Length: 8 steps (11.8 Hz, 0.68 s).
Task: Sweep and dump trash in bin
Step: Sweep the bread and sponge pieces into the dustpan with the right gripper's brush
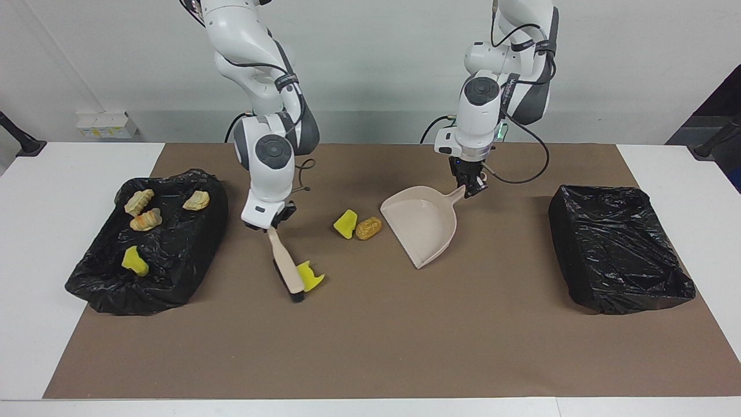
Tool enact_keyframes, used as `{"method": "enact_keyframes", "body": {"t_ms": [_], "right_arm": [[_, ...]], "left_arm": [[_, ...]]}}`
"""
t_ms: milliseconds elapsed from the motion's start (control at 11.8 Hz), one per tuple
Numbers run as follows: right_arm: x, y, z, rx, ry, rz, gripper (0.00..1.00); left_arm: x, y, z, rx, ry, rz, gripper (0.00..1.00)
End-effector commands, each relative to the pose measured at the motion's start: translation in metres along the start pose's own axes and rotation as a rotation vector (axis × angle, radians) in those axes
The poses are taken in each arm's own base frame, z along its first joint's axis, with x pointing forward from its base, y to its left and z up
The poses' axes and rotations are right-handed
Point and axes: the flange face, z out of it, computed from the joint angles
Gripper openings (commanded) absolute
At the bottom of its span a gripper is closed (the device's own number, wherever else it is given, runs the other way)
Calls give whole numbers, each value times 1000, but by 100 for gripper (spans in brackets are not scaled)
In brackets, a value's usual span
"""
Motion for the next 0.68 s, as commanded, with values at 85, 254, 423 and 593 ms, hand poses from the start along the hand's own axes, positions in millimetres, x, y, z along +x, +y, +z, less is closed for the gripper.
{"method": "enact_keyframes", "body": {"t_ms": [85, 254, 423, 593], "right_arm": [[-5, -58, -7, 64, -6, 61, 0], [-6, -90, -15, 124, -1, 94, 0], [-2, -116, -20, 169, 10, 135, 0], [12, -144, -18, 206, 30, 265, 0]], "left_arm": [[7, 5, 4, 2, 19, -39, 0], [14, 11, 10, -3, 12, -38, 0], [23, 13, 14, 6, 33, -76, 0], [25, 15, 14, 8, 36, -72, 0]]}}
